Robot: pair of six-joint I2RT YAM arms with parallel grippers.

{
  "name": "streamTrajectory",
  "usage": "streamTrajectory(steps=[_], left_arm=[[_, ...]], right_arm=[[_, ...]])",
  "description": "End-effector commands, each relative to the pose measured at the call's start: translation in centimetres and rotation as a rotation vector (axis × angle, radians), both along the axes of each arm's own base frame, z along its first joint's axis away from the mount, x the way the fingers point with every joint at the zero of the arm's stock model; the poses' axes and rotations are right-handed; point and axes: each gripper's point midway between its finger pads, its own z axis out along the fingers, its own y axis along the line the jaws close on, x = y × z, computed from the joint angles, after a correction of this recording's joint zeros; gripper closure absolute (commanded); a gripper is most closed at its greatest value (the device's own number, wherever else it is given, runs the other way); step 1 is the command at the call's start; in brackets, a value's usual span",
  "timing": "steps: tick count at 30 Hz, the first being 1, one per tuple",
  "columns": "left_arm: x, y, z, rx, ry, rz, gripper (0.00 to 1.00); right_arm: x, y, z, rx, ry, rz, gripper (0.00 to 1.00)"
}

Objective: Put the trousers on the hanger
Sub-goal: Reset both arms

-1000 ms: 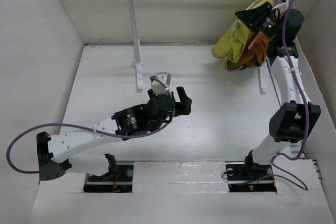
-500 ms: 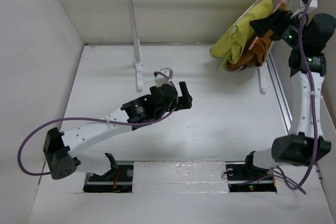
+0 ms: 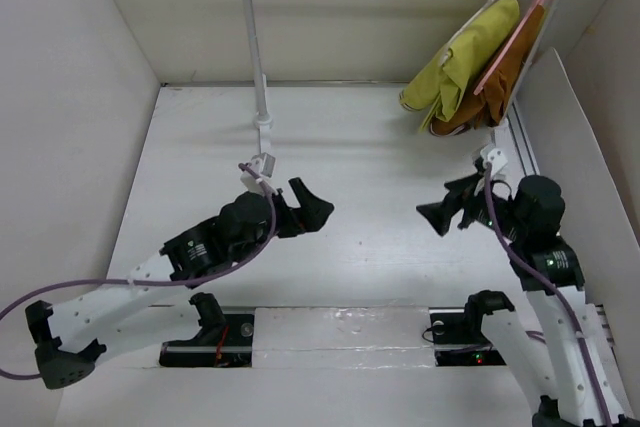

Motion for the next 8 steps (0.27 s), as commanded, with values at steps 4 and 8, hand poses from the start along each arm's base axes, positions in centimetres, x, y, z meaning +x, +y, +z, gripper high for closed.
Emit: streamTrajectory(steps=[4, 8], left_arm=[[-1.5, 1.5, -1.5, -0.068, 0.044, 0.006, 0.01], [0.5, 1.0, 4.1, -0.005, -0.051, 0.022, 0.01]], right_arm=[[-4.7, -1.5, -7.2, -0.115, 0.107, -0.045, 0.00], [-2.1, -1.4, -0.4, -0.106, 0.004, -0.066, 0.00]])
